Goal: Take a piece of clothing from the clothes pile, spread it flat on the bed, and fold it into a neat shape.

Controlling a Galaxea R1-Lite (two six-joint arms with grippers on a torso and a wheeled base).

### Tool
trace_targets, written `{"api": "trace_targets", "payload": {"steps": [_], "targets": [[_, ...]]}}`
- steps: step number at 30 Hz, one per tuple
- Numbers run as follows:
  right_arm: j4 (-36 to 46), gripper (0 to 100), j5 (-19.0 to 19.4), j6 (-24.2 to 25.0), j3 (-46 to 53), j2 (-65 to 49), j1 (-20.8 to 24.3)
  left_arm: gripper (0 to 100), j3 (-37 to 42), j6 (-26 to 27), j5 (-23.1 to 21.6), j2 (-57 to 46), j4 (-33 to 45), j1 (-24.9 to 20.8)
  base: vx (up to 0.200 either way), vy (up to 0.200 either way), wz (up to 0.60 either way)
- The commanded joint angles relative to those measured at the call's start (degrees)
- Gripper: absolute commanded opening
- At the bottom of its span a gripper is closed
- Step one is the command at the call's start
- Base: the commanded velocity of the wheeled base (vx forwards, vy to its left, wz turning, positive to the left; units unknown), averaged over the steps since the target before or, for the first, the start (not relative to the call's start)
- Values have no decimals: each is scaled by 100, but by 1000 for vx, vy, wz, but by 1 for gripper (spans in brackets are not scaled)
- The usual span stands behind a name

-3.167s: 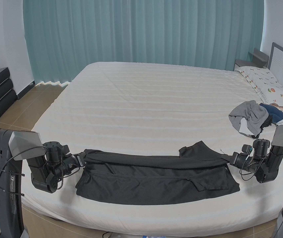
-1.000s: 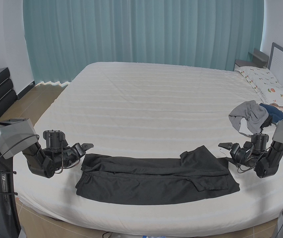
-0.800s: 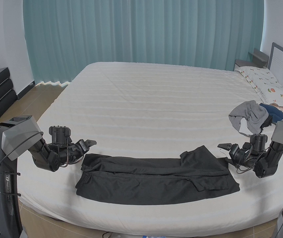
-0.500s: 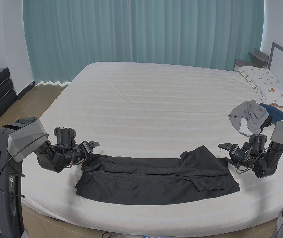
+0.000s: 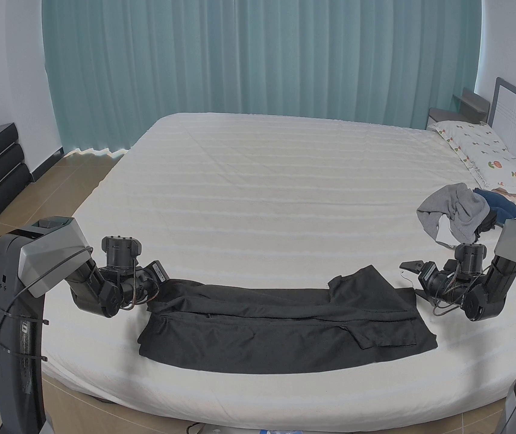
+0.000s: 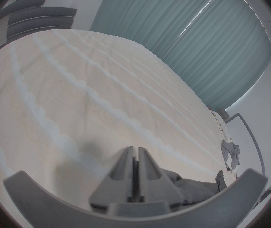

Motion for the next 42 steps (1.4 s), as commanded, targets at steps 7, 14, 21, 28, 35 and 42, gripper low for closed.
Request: {"api": "trace_targets", "payload": {"steps": [7, 14, 21, 28, 35, 42], "targets": [[80, 100, -84, -19, -37, -15, -3, 0, 62, -32, 301, 64, -114, 4, 0, 0, 0], [115, 100, -84, -28, 200, -199, -12, 0, 71, -32, 310, 64, -106, 4, 0, 0, 0], [264, 100, -93, -169, 130, -85, 41, 0, 71, -41, 301, 64, -106, 4, 0, 0, 0], [317, 0, -242, -397, -107, 135, 41, 0, 80, -76, 301, 37, -106, 4, 0, 0, 0], [343, 0, -330, -415, -257, 187, -3, 0, 89, -129, 310, 28, -106, 40, 0, 0, 0], [282, 0, -480, -362, -564, 231, -117, 0, 89, -199, 310, 28, -106, 57, 0, 0, 0]]}}
